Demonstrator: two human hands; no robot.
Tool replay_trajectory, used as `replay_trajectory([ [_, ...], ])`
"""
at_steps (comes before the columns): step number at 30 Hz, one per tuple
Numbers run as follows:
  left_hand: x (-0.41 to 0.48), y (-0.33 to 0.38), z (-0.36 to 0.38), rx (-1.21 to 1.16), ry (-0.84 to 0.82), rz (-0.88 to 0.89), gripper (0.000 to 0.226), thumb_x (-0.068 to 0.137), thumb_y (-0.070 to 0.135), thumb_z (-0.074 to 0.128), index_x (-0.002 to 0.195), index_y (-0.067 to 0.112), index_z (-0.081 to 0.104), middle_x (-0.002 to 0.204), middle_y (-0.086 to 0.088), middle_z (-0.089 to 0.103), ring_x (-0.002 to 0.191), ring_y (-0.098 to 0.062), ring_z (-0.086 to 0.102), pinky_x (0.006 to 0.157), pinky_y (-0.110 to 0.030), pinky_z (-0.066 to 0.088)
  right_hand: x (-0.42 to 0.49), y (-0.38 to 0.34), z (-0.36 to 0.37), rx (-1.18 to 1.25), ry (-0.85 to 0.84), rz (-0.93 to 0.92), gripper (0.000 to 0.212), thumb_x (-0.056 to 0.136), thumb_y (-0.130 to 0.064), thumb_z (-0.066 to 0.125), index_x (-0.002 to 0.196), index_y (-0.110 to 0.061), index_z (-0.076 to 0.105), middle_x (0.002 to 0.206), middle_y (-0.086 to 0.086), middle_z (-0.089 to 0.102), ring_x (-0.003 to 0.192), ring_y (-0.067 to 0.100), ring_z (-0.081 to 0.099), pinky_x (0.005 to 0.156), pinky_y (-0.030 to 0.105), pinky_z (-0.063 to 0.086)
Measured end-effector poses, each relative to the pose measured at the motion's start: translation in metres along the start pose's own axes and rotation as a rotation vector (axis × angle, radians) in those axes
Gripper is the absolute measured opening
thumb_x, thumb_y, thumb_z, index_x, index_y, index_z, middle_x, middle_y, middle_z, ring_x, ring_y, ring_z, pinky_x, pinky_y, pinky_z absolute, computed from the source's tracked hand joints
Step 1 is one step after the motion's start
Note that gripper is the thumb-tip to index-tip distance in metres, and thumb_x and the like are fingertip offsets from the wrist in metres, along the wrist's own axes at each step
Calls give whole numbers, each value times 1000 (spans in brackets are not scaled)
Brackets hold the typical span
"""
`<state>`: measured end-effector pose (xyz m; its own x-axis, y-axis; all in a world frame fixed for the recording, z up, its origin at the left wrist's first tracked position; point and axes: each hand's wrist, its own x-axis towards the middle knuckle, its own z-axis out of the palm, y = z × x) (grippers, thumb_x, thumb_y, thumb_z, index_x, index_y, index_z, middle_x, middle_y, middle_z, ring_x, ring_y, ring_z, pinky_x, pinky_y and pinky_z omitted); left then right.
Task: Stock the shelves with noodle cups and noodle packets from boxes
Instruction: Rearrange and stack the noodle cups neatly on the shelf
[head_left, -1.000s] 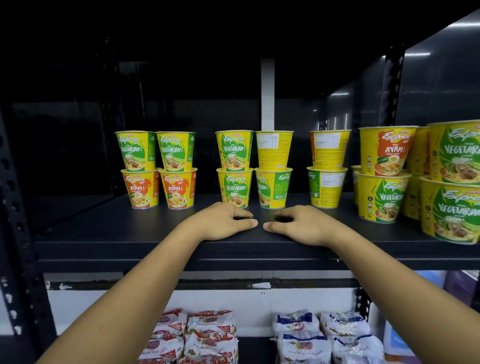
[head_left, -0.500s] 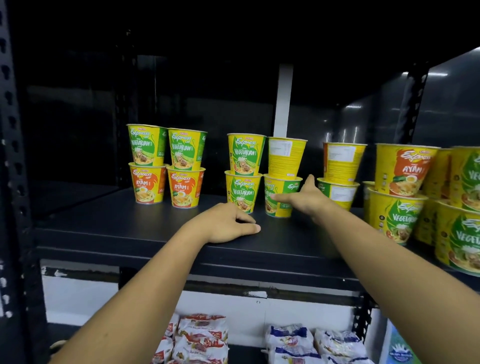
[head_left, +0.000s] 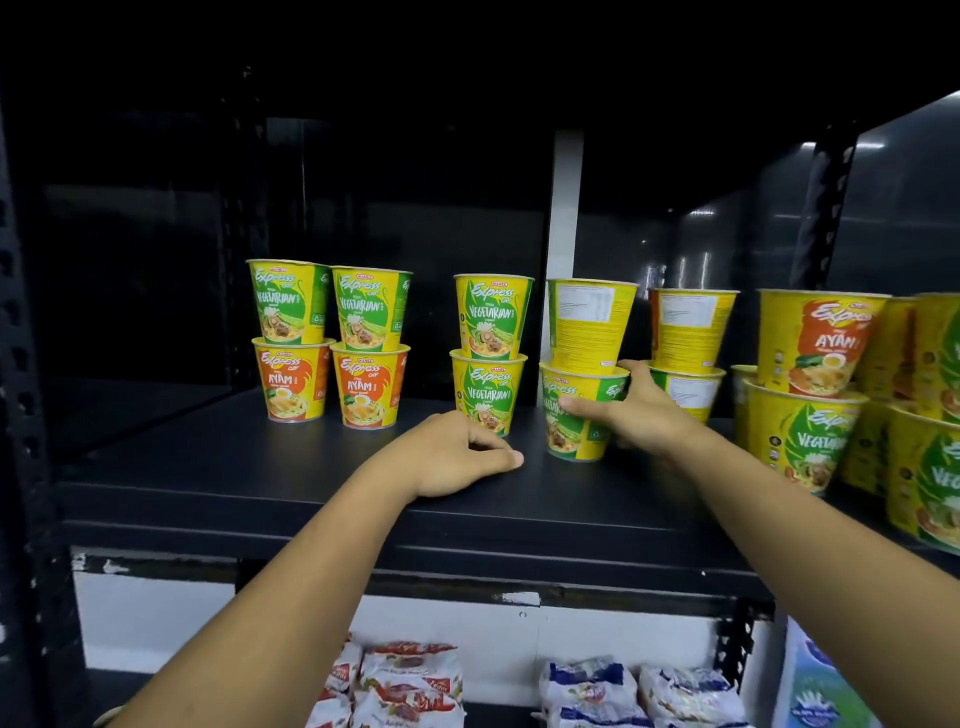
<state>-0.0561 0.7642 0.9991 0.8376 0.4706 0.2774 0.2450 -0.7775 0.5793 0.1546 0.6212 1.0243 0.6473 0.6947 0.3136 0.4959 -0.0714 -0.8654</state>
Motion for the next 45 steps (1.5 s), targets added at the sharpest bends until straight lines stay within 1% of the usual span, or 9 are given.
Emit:
replay_trajectory([
  [3,0,1,0,-66,-6,-3,24,93,51,70,110,39,80,115,20,70,104,5,58,78,-12,41,-29,-5,-12,37,-127,-37,112,56,-57,91,149,-36,32,127,-10,66,114,16,64,100,50,53],
  [8,1,-2,0,-18,-10,22,23,96,45,69,115,38,78,124,18,70,117,-6,60,103,-32,48,-62,-7,-9,257,-359,-93,90,71,-31,89,146,-25,39,122,1,74,114,19,70,98,42,53],
  [13,1,-7,0,-13,-7,39,23,98,35,67,118,38,77,126,21,70,120,-5,59,110,-36,45,-73,5,-3,309,-354,-132,66,86,-25,78,143,-20,44,132,0,69,125,16,64,107,40,48],
  [17,0,-7,0,-72,70,12,21,97,33,69,116,34,79,124,18,71,118,-4,61,111,-34,45,-77,3,0,60,-324,-183,75,76,-47,83,141,-34,47,129,-20,67,117,-9,60,103,24,47],
  [20,-3,-6,0,-82,117,-4,21,98,35,68,116,33,78,125,17,71,119,-7,61,110,-37,45,-76,5,5,-126,-266,-220,88,66,-68,86,140,-44,46,128,-26,65,118,-8,58,104,28,45],
  [29,-6,26,-5,-669,576,59,17,105,32,56,107,30,73,105,2,76,96,-12,75,99,-46,57,-81,0,4,-136,-312,-199,63,81,-52,80,135,-43,48,127,-22,66,117,-6,58,106,30,44],
  [37,-3,70,-7,-531,363,150,77,80,66,75,147,34,51,129,12,68,116,-4,66,101,-35,54,-84,-2,4,-177,-299,-255,67,82,-59,77,135,-49,39,123,-29,61,110,-17,54,89,12,41],
  [41,0,83,-1,-487,326,184,64,77,51,86,133,37,59,121,14,72,106,-2,70,95,-36,59,-82,-1,4,-171,-304,-251,66,81,-60,78,134,-50,40,126,-27,63,112,-10,60,97,20,46],
  [45,6,85,2,-553,366,196,80,70,42,94,139,34,53,119,9,74,104,-7,72,94,-40,60,-81,1,3,-163,-311,-254,68,81,-59,79,136,-48,42,127,-26,64,113,-8,61,101,23,47],
])
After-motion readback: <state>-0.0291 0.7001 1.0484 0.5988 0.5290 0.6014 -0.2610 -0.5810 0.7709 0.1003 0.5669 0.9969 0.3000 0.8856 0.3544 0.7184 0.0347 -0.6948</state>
